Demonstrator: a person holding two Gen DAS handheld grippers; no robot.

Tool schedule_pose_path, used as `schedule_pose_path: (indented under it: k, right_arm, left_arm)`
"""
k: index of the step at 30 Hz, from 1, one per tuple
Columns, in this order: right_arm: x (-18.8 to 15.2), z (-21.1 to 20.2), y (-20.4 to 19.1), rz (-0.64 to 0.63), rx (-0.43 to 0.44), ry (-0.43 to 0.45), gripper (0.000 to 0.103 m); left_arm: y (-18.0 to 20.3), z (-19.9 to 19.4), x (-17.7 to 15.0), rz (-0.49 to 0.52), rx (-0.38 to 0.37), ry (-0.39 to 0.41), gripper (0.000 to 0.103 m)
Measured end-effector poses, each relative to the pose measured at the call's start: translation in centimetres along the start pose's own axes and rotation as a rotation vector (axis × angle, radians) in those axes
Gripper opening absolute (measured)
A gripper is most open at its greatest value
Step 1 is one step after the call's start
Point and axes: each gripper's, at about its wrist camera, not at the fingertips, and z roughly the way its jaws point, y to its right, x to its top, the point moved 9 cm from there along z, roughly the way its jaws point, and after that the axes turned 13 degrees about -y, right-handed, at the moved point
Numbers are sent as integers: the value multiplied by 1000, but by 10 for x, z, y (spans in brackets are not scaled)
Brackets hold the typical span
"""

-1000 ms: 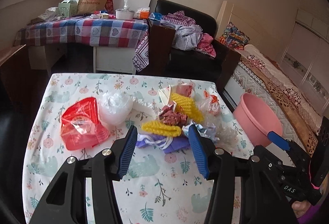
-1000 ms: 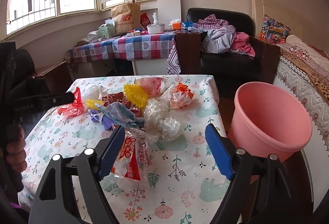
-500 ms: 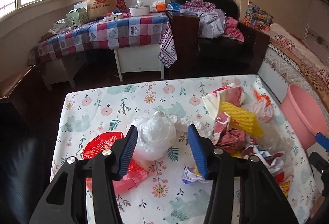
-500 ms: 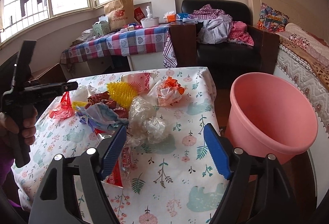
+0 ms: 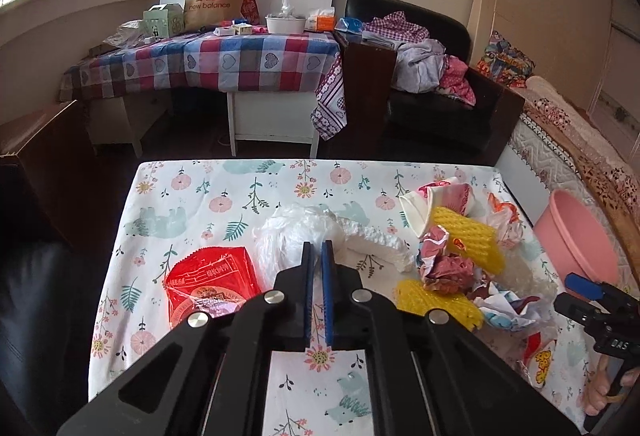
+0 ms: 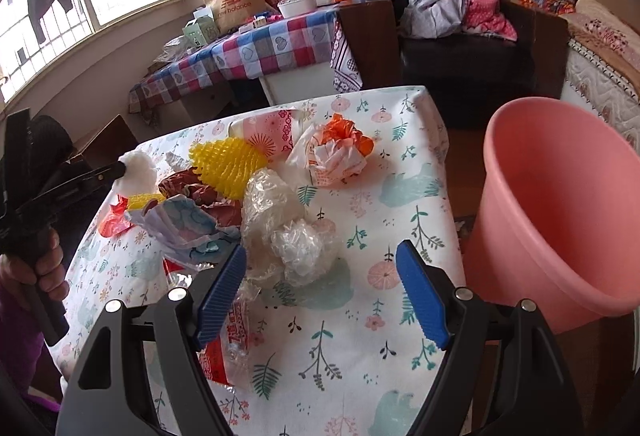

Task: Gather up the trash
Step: 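Grasp the clear plastic wrap with the right tool while the left tool grasps the white plastic bag, then carry both held items over the pink bucket and open both tools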

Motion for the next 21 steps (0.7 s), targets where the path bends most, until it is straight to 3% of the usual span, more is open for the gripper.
schedule_pose_path:
  k: [3,4,7,12,15,21]
  right_arm:
    - [5,10,0,-15,-19,-20,76]
    - [6,12,-1,-15,-13,-28,64]
    - [3,21,-4,-6,27,-77,39]
    - [-3,11,-13,-6,60,-72,16]
    - [-5,-6,-12,-3,63,-35,11]
    - [-3,-51,-4,14,47,76,11]
  left_arm:
    - [2,-10,-3,-8,-22,9,3]
    - [3,-13,-4,-9,-30,11,3]
    - [7,-23,-5,-9,-42,23,3]
    - [17,-36,-8,-4,-67,37,3]
    - [28,-46,-10,17,-84,53,3]
    - [62,-66,-9,53,-141,91,3]
